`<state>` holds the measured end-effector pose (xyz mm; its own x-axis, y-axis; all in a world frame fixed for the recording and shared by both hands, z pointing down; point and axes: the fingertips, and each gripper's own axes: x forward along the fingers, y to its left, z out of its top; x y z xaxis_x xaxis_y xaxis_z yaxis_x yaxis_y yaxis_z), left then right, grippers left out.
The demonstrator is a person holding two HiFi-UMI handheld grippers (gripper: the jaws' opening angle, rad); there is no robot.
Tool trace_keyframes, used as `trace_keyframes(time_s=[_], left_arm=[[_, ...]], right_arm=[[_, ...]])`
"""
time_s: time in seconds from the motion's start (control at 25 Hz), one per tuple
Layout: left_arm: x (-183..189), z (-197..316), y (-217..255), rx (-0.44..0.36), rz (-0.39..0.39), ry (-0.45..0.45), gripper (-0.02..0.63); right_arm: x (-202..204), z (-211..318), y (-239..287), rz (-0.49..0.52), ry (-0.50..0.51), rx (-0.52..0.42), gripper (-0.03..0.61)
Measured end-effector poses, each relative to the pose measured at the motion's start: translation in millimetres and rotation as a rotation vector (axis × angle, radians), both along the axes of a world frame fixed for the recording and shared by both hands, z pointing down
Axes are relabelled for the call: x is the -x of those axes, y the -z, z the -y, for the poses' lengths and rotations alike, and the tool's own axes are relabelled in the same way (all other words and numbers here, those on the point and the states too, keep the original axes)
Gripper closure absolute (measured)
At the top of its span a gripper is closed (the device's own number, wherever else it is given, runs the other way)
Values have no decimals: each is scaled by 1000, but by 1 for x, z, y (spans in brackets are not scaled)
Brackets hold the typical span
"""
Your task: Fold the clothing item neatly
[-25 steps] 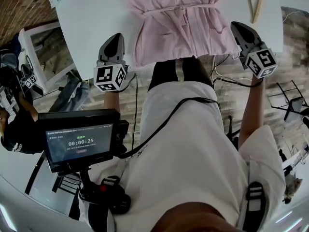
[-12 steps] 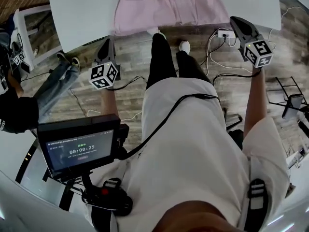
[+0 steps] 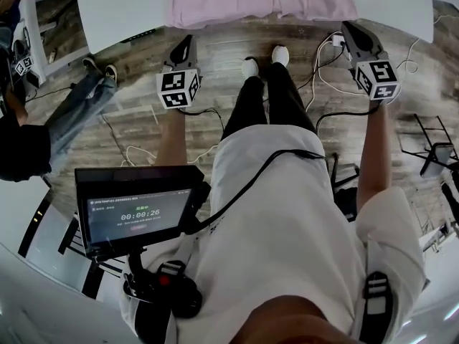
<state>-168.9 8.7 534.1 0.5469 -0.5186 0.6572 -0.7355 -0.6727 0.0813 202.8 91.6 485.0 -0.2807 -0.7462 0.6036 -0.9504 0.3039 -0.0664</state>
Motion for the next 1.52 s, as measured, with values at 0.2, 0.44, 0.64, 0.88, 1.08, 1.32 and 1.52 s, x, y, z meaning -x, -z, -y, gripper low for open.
trace_keyframes(time_s=[0.2,0.44,0.64,0.88,1.08,1.32,1.52], left_arm=[[-13,-2,-2,-22,-34,16,612],[3,19,-32,22,-14,31,582],[33,33,-27,50,24,56,446],[42,45,-38,60,82,17,399],[52,47,-59,101,118,23,399],[68,25,-91,148,156,4,399],[59,31,-127,130,155,10,399]], right_arm=[[26,2,7,-7,-26,-41,575],[6,6,-15,-50,-65,-29,574],[-12,11,-13,-68,-47,-16,517],[-36,9,-38,-115,-3,46,413],[-48,4,-55,-116,30,84,411],[-46,-18,-69,-92,32,113,413],[-49,-33,-115,-112,-3,148,411]])
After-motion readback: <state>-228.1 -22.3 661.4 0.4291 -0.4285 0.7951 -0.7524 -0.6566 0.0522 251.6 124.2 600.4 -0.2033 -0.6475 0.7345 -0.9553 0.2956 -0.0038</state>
